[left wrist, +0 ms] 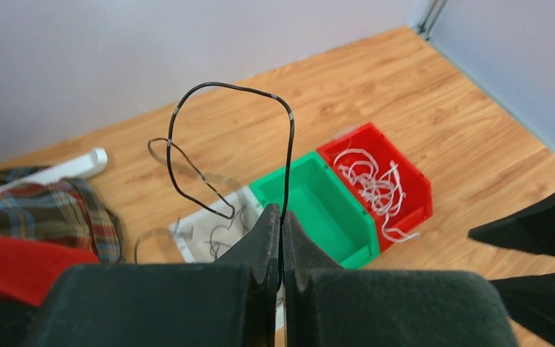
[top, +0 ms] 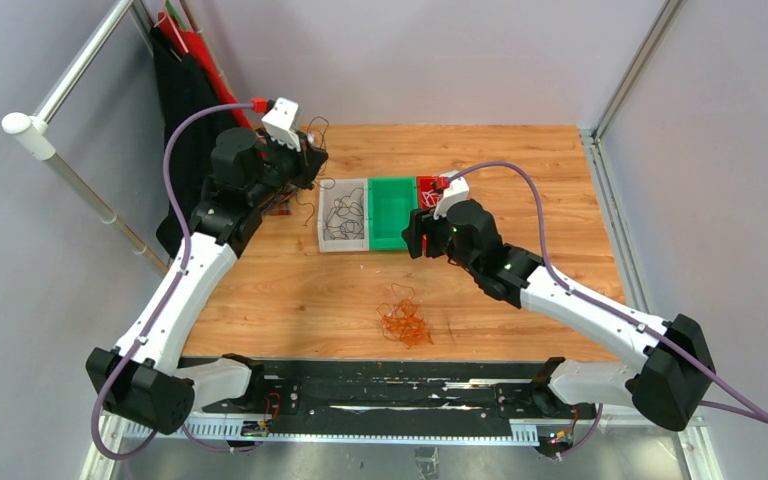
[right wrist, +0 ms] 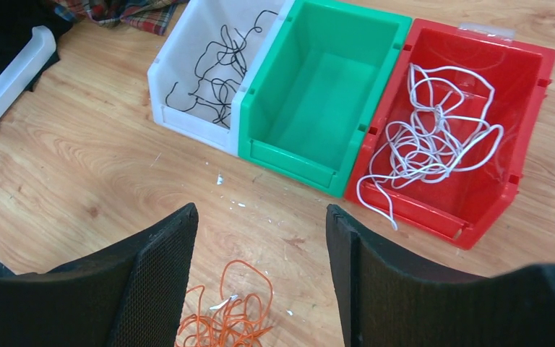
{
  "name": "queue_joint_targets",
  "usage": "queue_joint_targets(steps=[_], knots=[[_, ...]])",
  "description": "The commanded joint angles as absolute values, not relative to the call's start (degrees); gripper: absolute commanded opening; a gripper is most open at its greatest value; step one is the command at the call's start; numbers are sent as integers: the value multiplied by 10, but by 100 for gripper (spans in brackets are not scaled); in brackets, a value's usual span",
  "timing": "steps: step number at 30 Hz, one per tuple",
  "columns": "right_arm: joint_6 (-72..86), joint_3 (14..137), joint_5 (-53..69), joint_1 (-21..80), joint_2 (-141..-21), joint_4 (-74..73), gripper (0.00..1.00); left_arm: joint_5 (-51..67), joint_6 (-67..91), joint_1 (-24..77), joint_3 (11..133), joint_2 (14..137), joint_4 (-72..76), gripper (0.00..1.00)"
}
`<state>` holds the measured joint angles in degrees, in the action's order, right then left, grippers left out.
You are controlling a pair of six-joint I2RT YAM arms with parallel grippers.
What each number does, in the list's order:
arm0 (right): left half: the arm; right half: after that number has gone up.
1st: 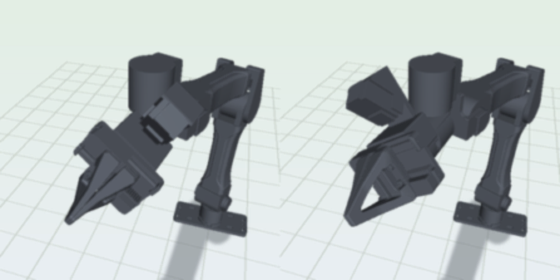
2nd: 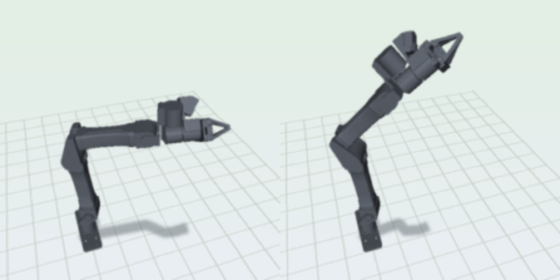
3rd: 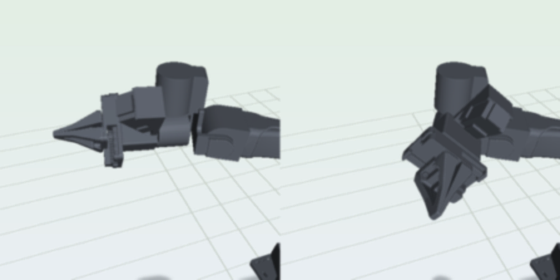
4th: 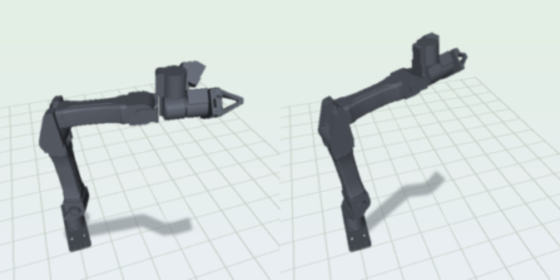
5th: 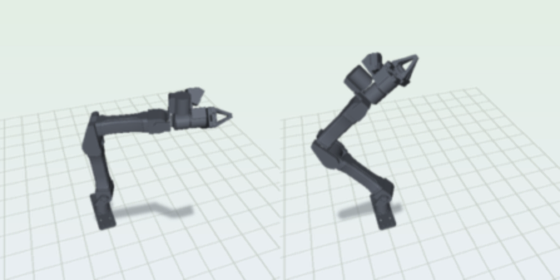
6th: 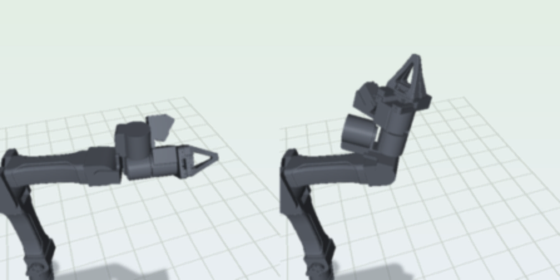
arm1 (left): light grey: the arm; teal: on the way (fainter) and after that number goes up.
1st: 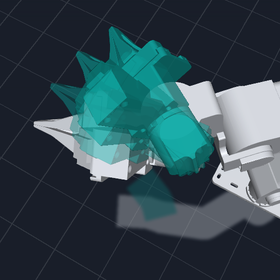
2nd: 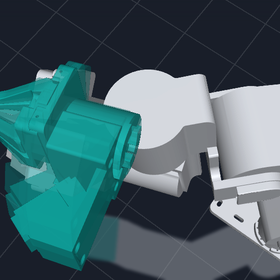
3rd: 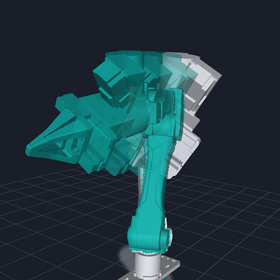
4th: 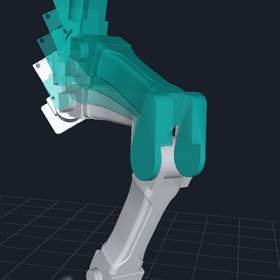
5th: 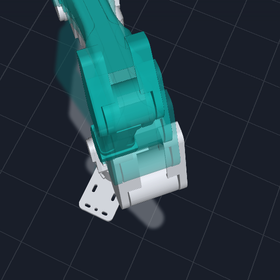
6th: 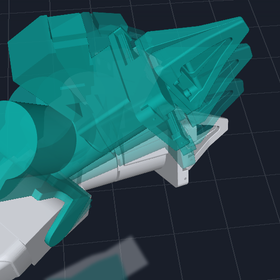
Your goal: Untangle the cables
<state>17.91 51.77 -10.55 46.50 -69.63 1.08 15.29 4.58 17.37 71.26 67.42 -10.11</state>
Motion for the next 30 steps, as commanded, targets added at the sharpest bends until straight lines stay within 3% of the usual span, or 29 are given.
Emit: queue_joint_targets(steps=[1,15,30], knots=[[159,509,-142,471,-675,-3,65,136,32,170,681,686,-84,1],[138,517,-157,468,-682,-22,64,216,62,170,666,725,-110,1],[144,518,-157,465,-691,-22,63,188,61,192,664,740,-146,1]])
